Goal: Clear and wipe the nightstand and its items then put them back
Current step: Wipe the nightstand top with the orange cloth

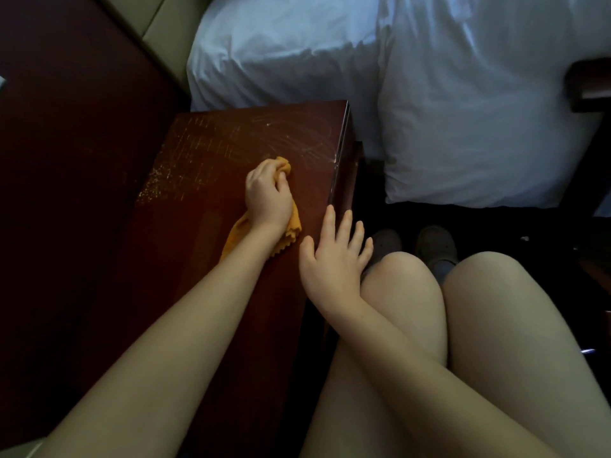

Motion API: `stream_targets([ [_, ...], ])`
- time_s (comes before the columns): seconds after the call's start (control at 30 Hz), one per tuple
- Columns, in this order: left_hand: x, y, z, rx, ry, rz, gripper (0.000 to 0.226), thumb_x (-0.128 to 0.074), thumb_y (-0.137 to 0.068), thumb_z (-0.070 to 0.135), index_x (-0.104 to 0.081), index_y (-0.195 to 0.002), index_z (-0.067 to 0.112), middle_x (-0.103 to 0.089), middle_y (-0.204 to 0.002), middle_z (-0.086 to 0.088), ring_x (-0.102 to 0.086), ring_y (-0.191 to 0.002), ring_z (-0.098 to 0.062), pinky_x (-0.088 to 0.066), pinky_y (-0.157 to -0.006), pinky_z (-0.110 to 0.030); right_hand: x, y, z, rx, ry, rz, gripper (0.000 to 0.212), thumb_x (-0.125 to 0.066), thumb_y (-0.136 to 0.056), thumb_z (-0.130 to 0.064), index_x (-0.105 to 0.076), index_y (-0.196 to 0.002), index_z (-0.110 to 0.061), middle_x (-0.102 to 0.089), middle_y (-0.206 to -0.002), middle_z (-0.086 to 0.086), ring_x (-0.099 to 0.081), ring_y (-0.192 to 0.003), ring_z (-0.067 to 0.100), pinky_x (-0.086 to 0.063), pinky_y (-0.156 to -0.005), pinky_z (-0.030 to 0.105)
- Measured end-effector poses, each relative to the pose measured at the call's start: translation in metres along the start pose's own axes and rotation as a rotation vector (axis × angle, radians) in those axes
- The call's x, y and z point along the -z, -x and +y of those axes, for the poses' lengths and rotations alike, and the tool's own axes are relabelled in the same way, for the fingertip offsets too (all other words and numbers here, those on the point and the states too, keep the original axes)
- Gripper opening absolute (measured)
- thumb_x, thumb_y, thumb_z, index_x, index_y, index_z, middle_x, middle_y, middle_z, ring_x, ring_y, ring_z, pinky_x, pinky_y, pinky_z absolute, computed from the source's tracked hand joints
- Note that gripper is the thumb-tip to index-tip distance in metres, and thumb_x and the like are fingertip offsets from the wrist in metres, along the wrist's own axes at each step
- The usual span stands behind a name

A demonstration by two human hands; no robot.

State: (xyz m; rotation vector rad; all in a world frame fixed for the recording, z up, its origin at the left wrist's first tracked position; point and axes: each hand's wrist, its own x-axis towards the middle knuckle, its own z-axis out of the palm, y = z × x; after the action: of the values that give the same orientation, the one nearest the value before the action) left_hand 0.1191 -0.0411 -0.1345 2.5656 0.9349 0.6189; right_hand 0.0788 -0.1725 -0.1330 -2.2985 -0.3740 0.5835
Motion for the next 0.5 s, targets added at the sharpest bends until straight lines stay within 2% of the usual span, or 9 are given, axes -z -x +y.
stream_targets([
  [0.1,-0.004,0.002,0.009,-0.036,0.003,-0.031,0.026,-0.046,-0.093,0.010,-0.063,-0.113,0.011,-0.061,-0.120,-0.002,-0.049,-0.116,-0.018,-0.029,-0.095,-0.017,0.003,-0.001,0.001,-0.022,-0.007,0.002,0.064,-0.032,-0.096,-0.036,-0.001,-0.149,-0.021,0.002,-0.157,0.010,0.006,-0.142,0.028,0.010,-0.111,0.046],
  [0.2,0.005,0.019,0.013,-0.217,0.033,-0.125,0.025,-0.049,-0.091,0.007,-0.065,-0.109,0.010,-0.063,-0.115,-0.003,-0.051,-0.112,-0.017,-0.029,-0.094,-0.014,0.004,-0.003,0.002,-0.041,-0.024,0.012,0.063,-0.031,-0.096,-0.035,-0.001,-0.149,-0.021,0.002,-0.157,0.011,0.006,-0.142,0.028,0.009,-0.112,0.046],
  [0.33,0.024,0.039,-0.002,-0.411,0.054,-0.243,0.025,-0.055,-0.087,0.003,-0.067,-0.108,0.010,-0.065,-0.111,-0.002,-0.049,-0.109,-0.007,-0.034,-0.095,-0.013,0.006,-0.004,0.002,-0.060,-0.066,0.003,0.063,-0.031,-0.096,-0.035,0.000,-0.149,-0.021,0.002,-0.157,0.010,0.007,-0.143,0.028,0.008,-0.112,0.046],
  [0.4,0.028,0.038,-0.009,-0.397,0.041,-0.249,0.024,-0.055,-0.088,0.003,-0.067,-0.108,0.010,-0.065,-0.112,-0.002,-0.050,-0.110,-0.009,-0.036,-0.096,-0.016,0.007,-0.003,0.004,-0.063,-0.082,0.005,0.063,-0.031,-0.096,-0.035,-0.001,-0.149,-0.021,0.002,-0.157,0.010,0.006,-0.143,0.028,0.008,-0.112,0.046],
  [0.5,0.020,0.026,-0.006,-0.210,0.005,-0.157,0.024,-0.051,-0.091,0.007,-0.065,-0.110,0.010,-0.063,-0.116,-0.003,-0.052,-0.113,-0.016,-0.034,-0.096,-0.020,0.009,-0.002,0.006,-0.052,-0.074,0.009,0.063,-0.033,-0.096,-0.035,-0.002,-0.149,-0.020,0.001,-0.157,0.011,0.005,-0.143,0.028,0.008,-0.112,0.046],
])
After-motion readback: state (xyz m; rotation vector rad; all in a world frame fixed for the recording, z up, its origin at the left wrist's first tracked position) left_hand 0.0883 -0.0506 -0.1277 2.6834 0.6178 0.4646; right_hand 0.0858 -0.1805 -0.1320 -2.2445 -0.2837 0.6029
